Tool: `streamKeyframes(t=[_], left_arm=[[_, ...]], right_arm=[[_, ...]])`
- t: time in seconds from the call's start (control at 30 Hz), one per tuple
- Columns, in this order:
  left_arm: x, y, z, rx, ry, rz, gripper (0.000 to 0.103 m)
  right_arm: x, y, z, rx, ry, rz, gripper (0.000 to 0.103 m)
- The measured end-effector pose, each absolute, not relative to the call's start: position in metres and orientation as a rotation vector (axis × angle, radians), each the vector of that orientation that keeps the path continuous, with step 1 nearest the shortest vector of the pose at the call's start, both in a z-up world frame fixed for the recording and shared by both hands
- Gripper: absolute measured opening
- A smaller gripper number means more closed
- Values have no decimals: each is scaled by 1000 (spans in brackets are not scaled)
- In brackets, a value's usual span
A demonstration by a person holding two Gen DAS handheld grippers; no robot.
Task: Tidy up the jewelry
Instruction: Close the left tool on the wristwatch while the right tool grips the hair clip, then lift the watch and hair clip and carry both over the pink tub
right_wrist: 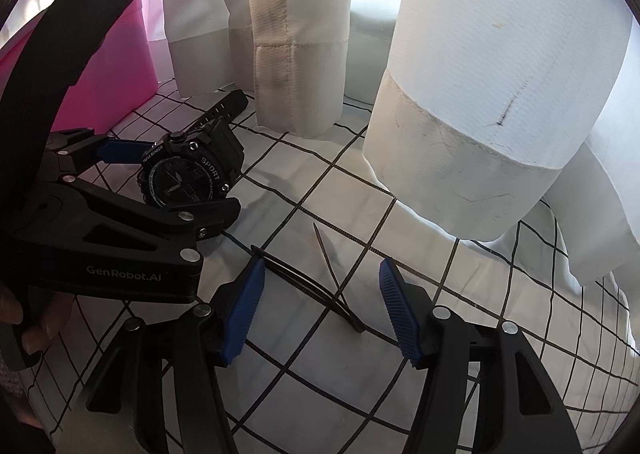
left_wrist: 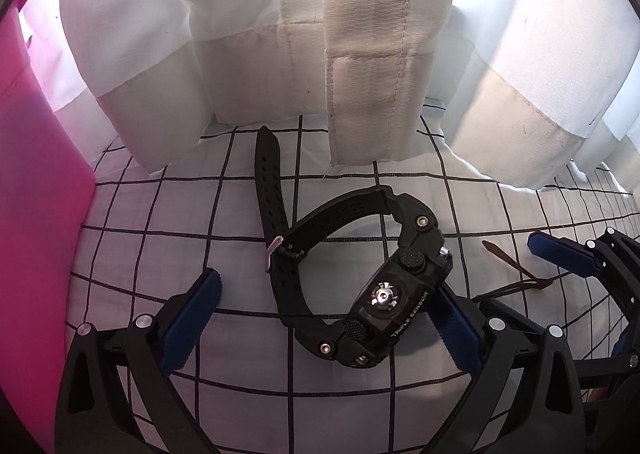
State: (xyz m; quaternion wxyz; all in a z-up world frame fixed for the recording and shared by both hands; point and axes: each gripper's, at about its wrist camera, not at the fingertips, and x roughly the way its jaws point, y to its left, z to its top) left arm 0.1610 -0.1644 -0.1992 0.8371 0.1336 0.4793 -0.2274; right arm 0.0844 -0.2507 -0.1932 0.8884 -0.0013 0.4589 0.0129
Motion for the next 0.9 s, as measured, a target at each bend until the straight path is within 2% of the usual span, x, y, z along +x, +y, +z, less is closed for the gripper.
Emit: streamKeyframes(t=[0.03, 0.07, 0.13, 0.2, 0.6, 0.9], left_arm=[[160, -164, -199, 279, 1011, -481, 96], [162, -162, -200, 277, 1006, -480, 92], [158, -162, -198, 281, 994, -483, 83], [157, -161, -197, 282, 990, -489, 66], [142, -139, -188, 193, 1019, -486, 64], [126, -129, -160, 167, 986, -481, 64]], right_arm=[[81, -251, -192, -6, 947, 31, 42], [80, -249, -192, -15, 941, 33, 28], [80, -245, -192, -31, 938, 35, 14], [77, -244, -192, -38, 932, 36, 14], [56, -239, -186, 34, 894, 5, 12], [43, -235, -170, 88, 873, -11, 12]])
